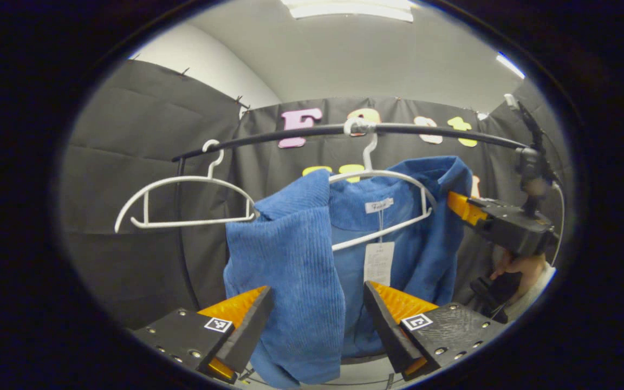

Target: Grasp the clothes on the hanger with both hands and then place them into the laundry hamper below.

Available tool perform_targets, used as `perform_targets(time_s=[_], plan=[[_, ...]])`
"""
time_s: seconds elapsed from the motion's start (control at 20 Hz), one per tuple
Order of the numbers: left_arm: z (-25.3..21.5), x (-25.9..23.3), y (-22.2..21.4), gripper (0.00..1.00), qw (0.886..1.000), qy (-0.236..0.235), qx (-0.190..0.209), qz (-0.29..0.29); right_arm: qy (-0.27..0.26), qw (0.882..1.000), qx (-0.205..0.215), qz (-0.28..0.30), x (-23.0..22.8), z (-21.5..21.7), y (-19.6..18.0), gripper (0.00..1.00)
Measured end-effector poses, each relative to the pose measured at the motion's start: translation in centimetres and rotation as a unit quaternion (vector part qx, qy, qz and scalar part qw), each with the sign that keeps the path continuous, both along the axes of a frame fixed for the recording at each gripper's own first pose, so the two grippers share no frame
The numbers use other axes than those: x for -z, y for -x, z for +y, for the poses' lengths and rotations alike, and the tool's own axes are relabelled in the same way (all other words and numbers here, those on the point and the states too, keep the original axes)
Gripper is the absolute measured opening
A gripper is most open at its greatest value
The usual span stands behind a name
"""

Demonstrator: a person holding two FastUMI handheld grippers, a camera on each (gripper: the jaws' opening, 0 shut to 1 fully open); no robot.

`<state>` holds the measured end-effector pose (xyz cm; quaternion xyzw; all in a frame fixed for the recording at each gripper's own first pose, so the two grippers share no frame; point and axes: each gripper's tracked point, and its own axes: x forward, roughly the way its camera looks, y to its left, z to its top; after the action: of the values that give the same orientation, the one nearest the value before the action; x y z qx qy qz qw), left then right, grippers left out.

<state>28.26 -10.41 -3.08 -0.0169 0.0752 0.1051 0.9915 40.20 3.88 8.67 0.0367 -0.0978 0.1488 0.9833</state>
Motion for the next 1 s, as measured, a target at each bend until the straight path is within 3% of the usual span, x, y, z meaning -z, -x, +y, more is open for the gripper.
perform_targets(time_s=[0.2,0.25,0.5,0.65,0.7,1.0], plan=[[1.6,1.6,-2.5,0.97,0.998,-0.049,-0.047,0.017,0.006,1.000,-0.012,-0.007,-0.3,0.2,0.6,0.02],[2.1,1.7,-2.5,1.00,0.997,-0.056,-0.054,0.020,0.009,1.000,-0.013,-0.008,-0.3,0.2,0.5,0.02],[5.5,0.6,-1.2,0.07,0.996,-0.044,-0.076,0.011,0.015,1.000,-0.007,-0.018,-0.6,-0.9,-0.1,0.02],[6.3,-3.6,0.3,0.05,0.996,-0.051,-0.065,-0.023,0.015,1.000,0.001,-0.024,-1.0,-1.7,-2.5,0.02],[7.2,-4.9,0.8,0.01,0.996,-0.054,-0.068,-0.031,0.015,1.000,0.006,-0.025,-1.0,-1.9,-3.2,0.02],[12.0,-12.9,3.2,0.05,0.990,-0.076,-0.082,-0.085,0.025,0.999,0.028,-0.030,-1.0,-3.6,-6.3,0.02]])
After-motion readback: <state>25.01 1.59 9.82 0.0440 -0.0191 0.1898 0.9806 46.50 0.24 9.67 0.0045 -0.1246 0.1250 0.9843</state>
